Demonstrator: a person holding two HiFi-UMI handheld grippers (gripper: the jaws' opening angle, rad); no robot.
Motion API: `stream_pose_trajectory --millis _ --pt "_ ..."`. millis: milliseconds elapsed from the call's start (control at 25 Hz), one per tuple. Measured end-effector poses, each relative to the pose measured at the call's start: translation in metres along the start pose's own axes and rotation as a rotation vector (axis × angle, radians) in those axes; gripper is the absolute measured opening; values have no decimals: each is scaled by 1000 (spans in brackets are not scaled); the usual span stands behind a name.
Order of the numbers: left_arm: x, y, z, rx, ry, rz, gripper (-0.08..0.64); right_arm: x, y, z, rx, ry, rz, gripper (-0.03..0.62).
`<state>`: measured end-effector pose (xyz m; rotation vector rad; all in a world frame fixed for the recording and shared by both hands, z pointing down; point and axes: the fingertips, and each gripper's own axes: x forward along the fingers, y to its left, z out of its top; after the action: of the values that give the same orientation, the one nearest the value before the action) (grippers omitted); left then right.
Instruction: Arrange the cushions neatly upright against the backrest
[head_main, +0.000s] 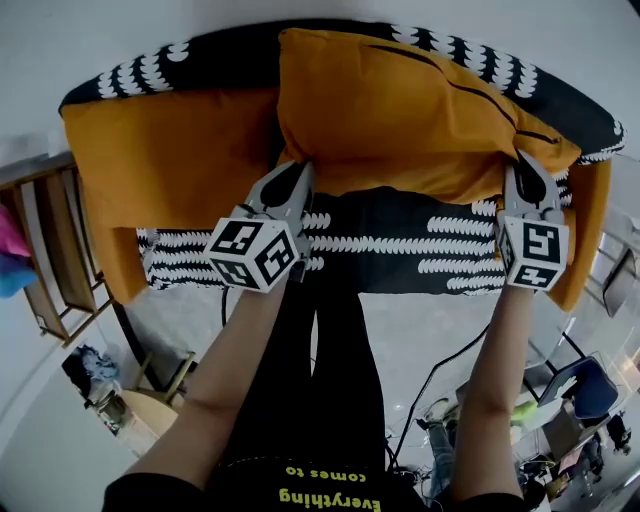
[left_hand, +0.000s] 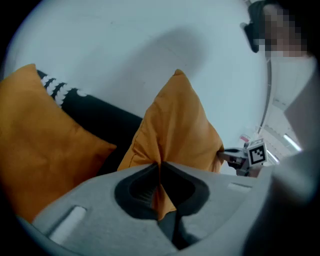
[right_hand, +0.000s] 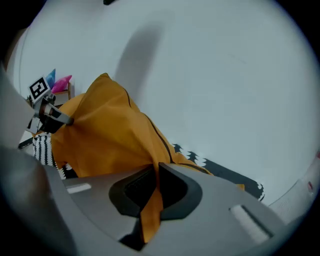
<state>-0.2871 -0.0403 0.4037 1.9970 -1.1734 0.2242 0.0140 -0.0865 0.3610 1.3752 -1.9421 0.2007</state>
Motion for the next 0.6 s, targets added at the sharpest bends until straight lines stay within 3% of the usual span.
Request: stream_pose_trajectory --millis 120,240,360,480,600 --pt "8 53 -28 -122 70 85 21 44 35 -8 -54 64 79 21" --pt "9 100 -50 -145 128 174 67 72 65 4 -126 51 90 43" --pt "10 120 -51 -82 116 188 102 87 78 13 -166 53 69 66" --pt "9 120 -35 24 85 199 215 87 76 13 -114 41 59 84" --pt "-2 109 -3 143 14 227 229 75 74 17 -32 2 60 116"
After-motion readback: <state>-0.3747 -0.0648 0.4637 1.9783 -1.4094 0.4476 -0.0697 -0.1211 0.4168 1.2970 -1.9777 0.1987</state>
